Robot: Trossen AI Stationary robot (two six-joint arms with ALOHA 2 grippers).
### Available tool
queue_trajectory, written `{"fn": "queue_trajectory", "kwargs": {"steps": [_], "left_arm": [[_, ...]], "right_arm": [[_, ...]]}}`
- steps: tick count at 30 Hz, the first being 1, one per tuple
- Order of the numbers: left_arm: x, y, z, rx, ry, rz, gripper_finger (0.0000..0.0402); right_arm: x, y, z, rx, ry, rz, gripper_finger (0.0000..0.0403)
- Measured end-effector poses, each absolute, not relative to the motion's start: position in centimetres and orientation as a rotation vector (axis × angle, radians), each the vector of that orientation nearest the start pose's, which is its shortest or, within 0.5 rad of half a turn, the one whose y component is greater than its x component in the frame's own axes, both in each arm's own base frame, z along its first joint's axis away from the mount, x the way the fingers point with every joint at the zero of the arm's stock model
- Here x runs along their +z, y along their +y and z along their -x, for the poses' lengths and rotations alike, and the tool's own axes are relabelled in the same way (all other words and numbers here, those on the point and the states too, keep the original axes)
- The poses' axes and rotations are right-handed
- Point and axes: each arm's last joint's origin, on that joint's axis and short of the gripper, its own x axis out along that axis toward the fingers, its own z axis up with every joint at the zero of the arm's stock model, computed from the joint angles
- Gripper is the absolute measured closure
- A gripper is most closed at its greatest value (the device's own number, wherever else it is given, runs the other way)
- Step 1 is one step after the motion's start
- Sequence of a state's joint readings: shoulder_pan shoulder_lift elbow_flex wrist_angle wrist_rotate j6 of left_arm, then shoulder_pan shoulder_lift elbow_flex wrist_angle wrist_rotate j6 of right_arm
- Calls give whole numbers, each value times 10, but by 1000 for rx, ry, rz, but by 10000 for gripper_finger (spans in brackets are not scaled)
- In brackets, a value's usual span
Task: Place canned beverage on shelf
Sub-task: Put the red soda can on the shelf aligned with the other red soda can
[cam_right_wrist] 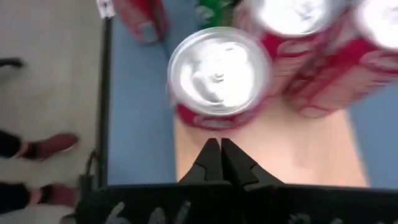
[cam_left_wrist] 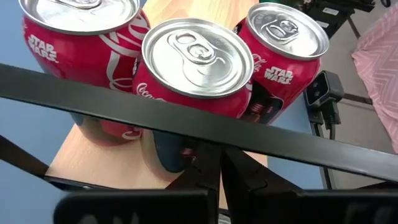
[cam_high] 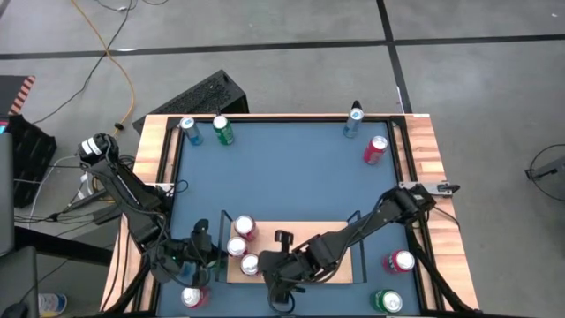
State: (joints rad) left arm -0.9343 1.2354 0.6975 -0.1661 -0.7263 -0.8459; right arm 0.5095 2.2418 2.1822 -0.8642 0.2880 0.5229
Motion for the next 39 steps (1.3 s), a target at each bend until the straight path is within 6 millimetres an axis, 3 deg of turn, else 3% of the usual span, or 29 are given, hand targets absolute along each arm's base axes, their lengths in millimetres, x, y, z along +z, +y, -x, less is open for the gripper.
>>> {"fn": "queue_trajectory", "kwargs": {"steps": [13,26,39], "left_arm": [[221,-177,-167,37,512,277,401],[221,-177,-167,38,510,277,401],[221,-176,-167,73,484,268,401]], "right_arm": [[280,226,-439,13,865,-166,403],[276,222,-435,-96,889,-165,403],[281,219,-444,1,835,-154,403]]}}
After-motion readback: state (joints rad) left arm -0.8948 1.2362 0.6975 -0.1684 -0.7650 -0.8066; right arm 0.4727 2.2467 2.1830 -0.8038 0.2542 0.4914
